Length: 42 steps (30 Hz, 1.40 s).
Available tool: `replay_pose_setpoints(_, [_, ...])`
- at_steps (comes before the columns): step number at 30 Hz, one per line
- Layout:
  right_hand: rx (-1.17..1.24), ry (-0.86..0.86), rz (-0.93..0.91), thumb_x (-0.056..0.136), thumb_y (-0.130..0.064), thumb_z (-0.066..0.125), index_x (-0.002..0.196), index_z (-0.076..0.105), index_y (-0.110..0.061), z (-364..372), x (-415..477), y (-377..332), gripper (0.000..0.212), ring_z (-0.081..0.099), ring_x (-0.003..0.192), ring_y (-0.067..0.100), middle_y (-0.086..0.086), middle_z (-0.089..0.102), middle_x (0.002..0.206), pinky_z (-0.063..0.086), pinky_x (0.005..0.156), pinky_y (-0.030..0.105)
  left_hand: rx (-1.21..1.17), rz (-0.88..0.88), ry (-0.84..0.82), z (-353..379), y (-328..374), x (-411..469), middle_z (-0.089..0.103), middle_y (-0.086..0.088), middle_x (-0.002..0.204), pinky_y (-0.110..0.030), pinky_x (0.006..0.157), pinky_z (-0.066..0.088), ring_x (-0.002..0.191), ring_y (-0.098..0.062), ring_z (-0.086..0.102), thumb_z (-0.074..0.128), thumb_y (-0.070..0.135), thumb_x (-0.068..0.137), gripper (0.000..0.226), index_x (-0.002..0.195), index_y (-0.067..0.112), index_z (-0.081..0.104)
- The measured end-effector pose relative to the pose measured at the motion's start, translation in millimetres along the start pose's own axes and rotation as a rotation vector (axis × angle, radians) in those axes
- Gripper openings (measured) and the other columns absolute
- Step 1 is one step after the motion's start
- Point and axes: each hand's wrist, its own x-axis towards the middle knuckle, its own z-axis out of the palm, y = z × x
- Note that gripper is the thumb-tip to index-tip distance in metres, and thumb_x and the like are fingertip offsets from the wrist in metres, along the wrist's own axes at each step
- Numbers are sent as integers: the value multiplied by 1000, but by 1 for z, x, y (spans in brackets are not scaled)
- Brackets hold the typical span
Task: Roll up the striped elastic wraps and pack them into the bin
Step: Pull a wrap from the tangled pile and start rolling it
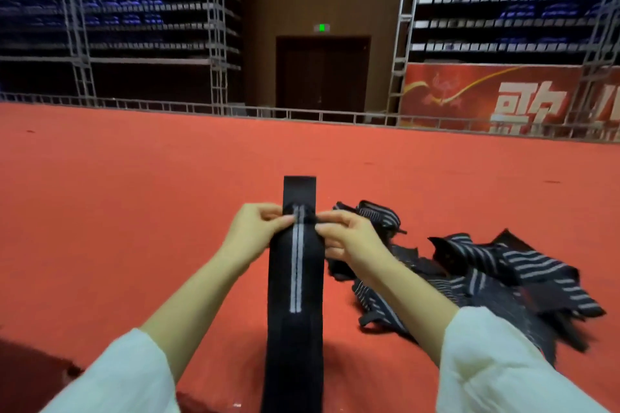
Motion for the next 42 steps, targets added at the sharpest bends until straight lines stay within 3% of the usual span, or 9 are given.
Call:
replay_pose_setpoints(4, [53, 23, 171, 92, 0, 55, 106, 62, -4, -6, 32, 65, 16, 67, 81, 23, 15, 67, 97, 58, 71, 28, 22, -128, 56, 16, -78, 18, 74, 1, 83, -31, 76, 52, 77, -12, 65, 72, 15, 83, 3, 83, 17, 74])
replay_pose_setpoints(11, [-157, 148, 263, 96, 12, 32, 118, 53, 11, -25, 71, 143, 31, 59, 72, 14, 21, 59, 98, 53, 60, 15, -2, -362, 86, 43, -163, 30, 74, -1, 77, -29, 65, 49, 70, -14, 63, 76, 23, 80, 9, 75, 16, 75])
replay_pose_setpoints(16, [-245, 129, 262, 96, 9, 31, 116, 56, 5, -27, 82, 183, 32, 61, 76, 14, 12, 61, 92, 52, 62, 14, 3, -412, 130, 65, -182, 40, 70, 7, 69, -25, 54, 40, 62, -8, 58, 75, 25, 81, 13, 68, 24, 72])
replay_pose_setpoints(21, [-325, 101, 182, 96, 3, 41, 100, 60, -14, -31, 86, 192, 26, 62, 83, 12, 12, 63, 99, 51, 65, 17, 43, -436, 121, 82, -189, 52, 71, 10, 75, -19, 59, 41, 73, -6, 63, 76, 26, 79, 6, 75, 22, 74])
replay_pose_setpoints(24, [-473, 105, 142, 94, -7, 51, 102, 63, -18, -28, 88, 200, 18, 63, 89, 13, 6, 67, 103, 53, 82, 28, 70, -389, 130, 84, -197, 46, 73, 12, 79, -17, 65, 45, 78, -4, 66, 76, 26, 79, 8, 82, 19, 77])
replay_pose_setpoints(28, [-634, 80, 77, 87, -18, 66, 111, 62, -15, -19, 90, 200, 24, 54, 83, 6, 0, 63, 98, 39, 71, 8, 147, -303, 213, 89, -200, 41, 63, 16, 90, -22, 77, 46, 81, -4, 63, 79, 27, 77, 6, 78, 25, 74])
replay_pose_setpoints(32, [-480, 87, 73, 76, -7, 76, 107, 58, -26, -17, 89, 198, 41, 51, 73, 3, -9, 56, 82, 41, 68, 9, 158, -320, 176, 87, -206, 44, 62, 13, 99, -18, 77, 45, 80, 1, 62, 78, 26, 78, 10, 75, 28, 69])
replay_pose_setpoints(37, [-82, 78, 129, 80, 7, 68, 125, 48, -18, -14, 91, 199, 56, 61, 65, -4, 1, 57, 91, 41, 51, 9, -89, -223, 62, 79, -202, 52, 73, 3, 86, -13, 73, 45, 78, 0, 64, 70, 17, 86, 5, 86, 12, 70])
replay_pose_setpoints(42, [133, 70, 179, 83, 6, 66, 128, 45, -19, -14, 91, 200, 55, 66, 82, 5, 6, 63, 107, 45, 53, 10, -360, -251, 87, 86, -193, 52, 74, 3, 81, -15, 70, 49, 75, -3, 66, 69, 10, 85, 2, 84, 11, 71])
